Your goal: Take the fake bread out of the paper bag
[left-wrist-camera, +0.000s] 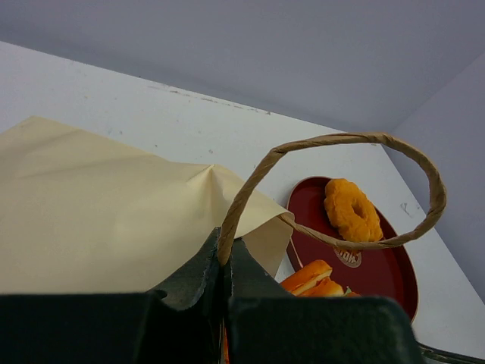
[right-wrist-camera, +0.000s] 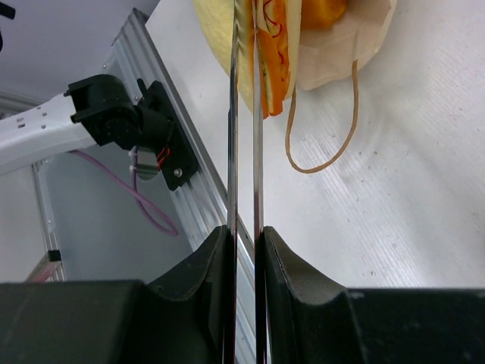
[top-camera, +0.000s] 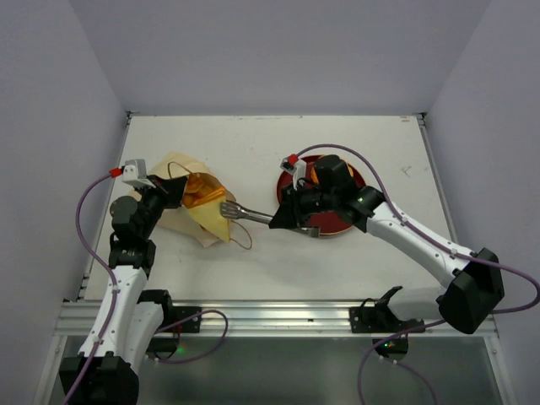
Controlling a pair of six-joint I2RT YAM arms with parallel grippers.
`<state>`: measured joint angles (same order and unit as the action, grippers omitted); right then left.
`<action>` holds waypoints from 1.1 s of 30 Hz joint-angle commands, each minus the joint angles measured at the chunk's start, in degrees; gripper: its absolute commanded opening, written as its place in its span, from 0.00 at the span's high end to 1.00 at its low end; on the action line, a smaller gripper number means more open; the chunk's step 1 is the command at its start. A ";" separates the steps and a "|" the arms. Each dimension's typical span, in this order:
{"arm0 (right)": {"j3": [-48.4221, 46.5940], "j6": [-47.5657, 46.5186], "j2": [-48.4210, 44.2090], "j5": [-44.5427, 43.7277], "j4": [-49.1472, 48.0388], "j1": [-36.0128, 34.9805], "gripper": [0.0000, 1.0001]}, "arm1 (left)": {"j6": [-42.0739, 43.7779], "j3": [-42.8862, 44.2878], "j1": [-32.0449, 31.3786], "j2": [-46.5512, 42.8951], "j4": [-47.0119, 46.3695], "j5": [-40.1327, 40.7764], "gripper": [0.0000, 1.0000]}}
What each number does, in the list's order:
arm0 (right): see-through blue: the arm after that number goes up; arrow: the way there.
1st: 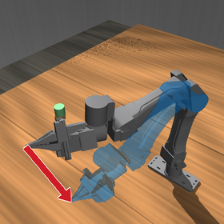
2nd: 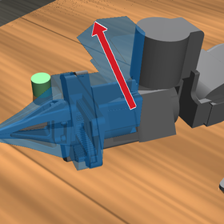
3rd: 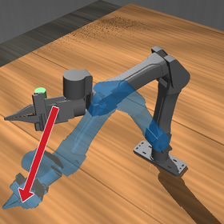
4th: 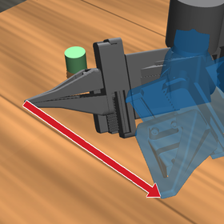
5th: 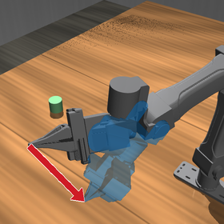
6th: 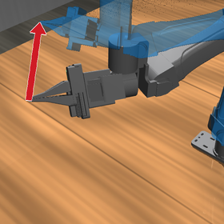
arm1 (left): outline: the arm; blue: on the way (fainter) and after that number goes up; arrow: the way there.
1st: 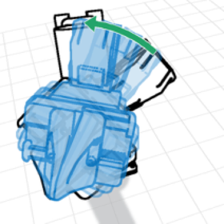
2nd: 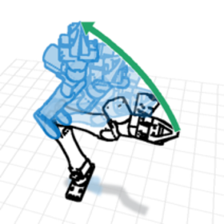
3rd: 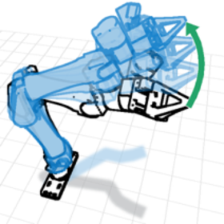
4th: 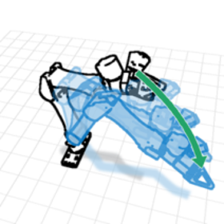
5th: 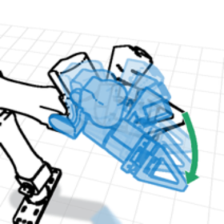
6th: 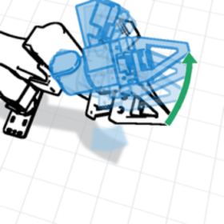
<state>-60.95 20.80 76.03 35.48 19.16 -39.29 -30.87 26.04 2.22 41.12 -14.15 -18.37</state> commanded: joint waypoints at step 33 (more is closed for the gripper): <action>0.13 -13.33 -15.84 11.62 19.43 28.38 1.00 | 8.99 6.30 -0.02 -4.56 6.77 2.20 1.00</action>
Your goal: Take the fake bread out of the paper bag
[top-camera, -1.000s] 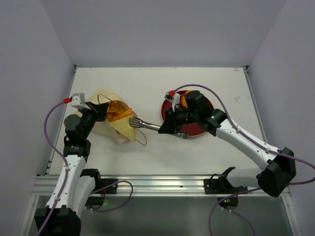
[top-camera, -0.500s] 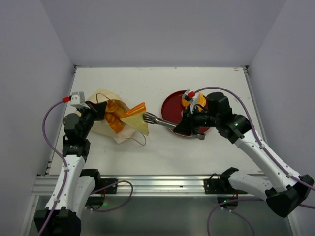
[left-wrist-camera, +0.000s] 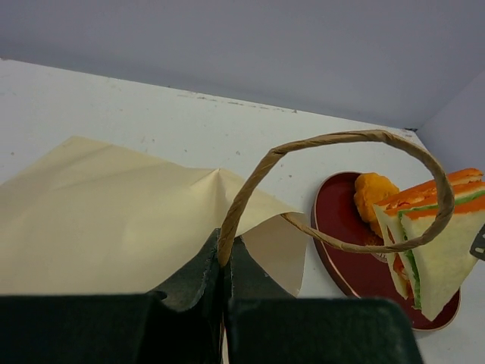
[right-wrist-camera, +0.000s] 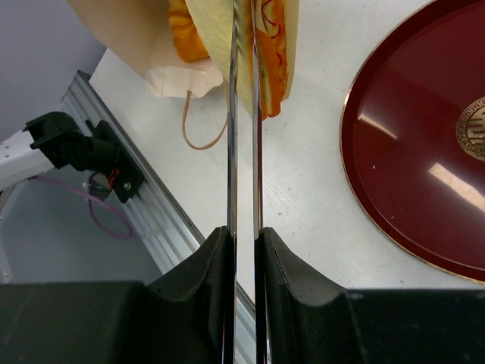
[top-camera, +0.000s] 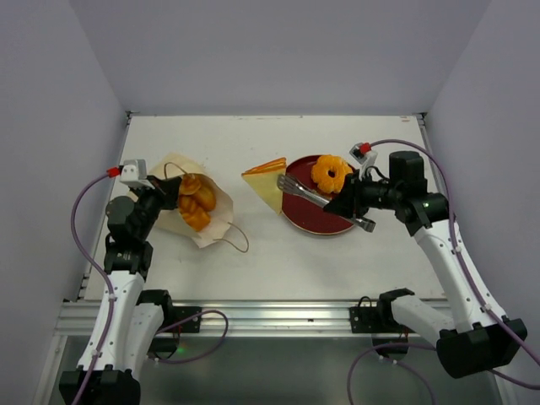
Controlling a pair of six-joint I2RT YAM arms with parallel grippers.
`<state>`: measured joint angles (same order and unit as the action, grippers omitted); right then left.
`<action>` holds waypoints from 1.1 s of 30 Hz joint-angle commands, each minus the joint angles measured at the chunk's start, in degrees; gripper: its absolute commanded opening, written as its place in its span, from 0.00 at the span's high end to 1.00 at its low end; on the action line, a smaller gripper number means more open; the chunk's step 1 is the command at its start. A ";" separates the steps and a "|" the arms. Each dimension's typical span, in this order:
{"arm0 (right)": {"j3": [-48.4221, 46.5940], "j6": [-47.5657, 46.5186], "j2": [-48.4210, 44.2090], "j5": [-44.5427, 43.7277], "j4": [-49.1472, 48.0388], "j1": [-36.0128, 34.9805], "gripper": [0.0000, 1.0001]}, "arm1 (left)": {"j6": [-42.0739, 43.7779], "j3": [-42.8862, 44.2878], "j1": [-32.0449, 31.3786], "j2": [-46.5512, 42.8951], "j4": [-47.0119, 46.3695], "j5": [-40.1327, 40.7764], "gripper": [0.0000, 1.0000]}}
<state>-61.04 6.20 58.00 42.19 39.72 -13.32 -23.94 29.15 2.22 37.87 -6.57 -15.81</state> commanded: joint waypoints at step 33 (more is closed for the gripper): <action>-0.58 7.69 24.09 10.89 -1.84 13.23 1.00 | 4.78 2.85 -0.20 -4.29 4.55 -6.07 1.00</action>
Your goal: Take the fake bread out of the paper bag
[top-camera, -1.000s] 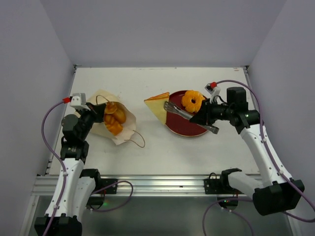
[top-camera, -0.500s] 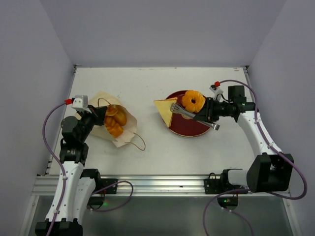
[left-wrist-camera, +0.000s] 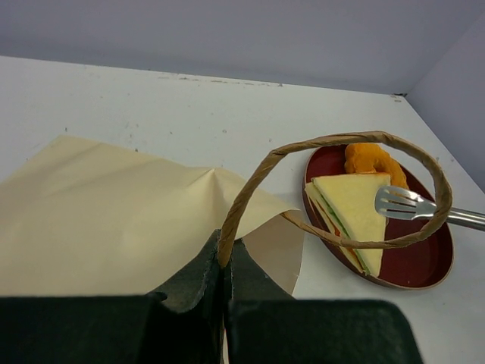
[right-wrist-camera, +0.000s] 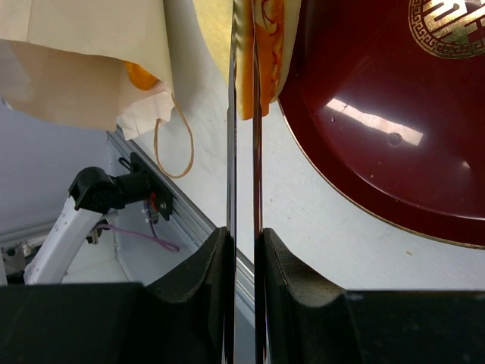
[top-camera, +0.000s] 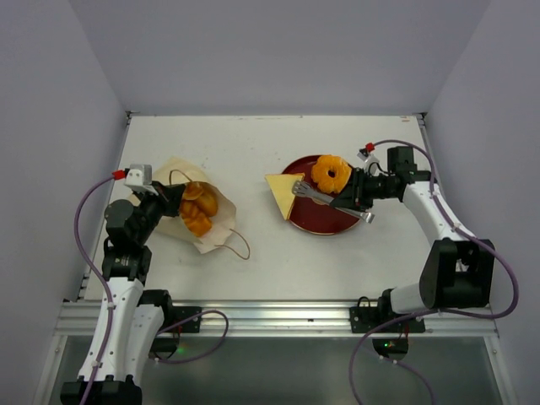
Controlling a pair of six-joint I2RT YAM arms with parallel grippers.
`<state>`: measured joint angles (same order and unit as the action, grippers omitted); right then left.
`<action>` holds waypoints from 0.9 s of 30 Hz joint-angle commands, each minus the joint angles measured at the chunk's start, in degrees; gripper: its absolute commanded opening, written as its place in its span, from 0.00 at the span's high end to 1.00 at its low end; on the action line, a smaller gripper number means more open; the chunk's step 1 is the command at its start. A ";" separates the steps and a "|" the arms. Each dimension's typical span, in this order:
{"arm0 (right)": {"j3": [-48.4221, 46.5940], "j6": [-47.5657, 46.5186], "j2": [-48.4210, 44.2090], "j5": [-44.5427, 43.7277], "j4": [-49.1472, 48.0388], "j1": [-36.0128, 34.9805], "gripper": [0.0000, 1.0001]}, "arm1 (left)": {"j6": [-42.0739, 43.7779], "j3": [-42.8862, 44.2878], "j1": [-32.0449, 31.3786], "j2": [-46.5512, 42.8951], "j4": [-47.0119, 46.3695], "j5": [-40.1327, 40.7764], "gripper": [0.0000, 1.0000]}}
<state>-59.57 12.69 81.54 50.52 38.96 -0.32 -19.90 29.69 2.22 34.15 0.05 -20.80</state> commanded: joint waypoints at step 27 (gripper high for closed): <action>-3.89 -0.21 6.18 4.76 -0.99 5.68 0.46 | -0.14 2.48 -0.55 -0.05 -2.52 -3.11 1.00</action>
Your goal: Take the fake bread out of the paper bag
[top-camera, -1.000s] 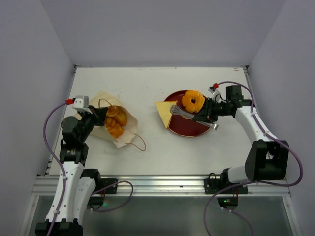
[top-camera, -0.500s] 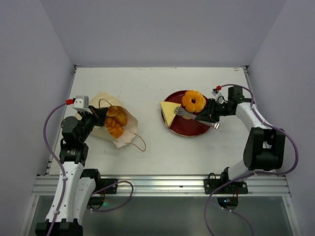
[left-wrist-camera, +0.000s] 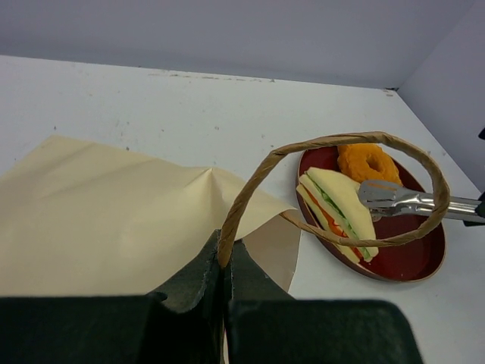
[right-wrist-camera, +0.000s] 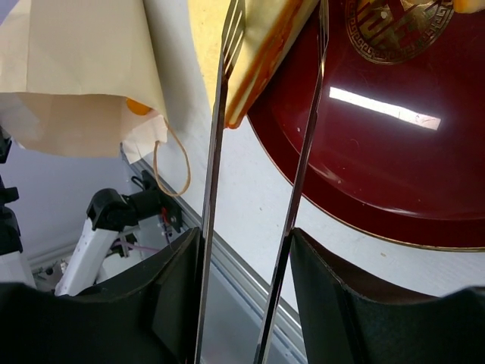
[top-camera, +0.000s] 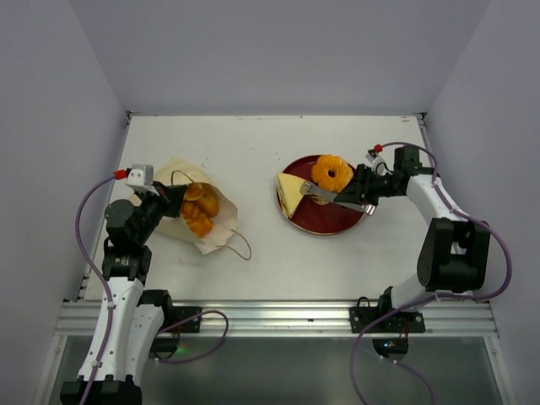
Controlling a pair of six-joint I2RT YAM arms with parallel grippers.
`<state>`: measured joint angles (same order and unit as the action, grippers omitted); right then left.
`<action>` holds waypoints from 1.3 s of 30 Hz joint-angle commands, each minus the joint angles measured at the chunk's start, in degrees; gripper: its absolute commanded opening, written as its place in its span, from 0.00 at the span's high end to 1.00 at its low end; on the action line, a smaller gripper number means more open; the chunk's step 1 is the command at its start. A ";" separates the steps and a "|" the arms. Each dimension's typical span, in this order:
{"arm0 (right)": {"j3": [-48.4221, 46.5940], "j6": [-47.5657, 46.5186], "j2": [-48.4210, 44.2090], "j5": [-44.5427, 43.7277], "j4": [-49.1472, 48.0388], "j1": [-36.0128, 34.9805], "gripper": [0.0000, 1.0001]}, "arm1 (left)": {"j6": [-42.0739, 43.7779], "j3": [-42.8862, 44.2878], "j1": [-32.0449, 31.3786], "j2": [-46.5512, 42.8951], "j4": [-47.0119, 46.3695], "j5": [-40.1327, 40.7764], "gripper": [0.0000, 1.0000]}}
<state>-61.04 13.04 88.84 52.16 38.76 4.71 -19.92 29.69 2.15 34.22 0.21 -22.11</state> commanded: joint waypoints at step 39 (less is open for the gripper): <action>-8.05 -31.42 -21.60 -10.31 10.83 -40.90 0.56 | -6.97 3.09 -3.10 4.01 -9.08 -9.44 1.00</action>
<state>-68.12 -18.52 67.13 47.97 54.83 -31.29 -24.91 29.80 0.86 38.15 -3.97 -30.02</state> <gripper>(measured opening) 0.447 0.026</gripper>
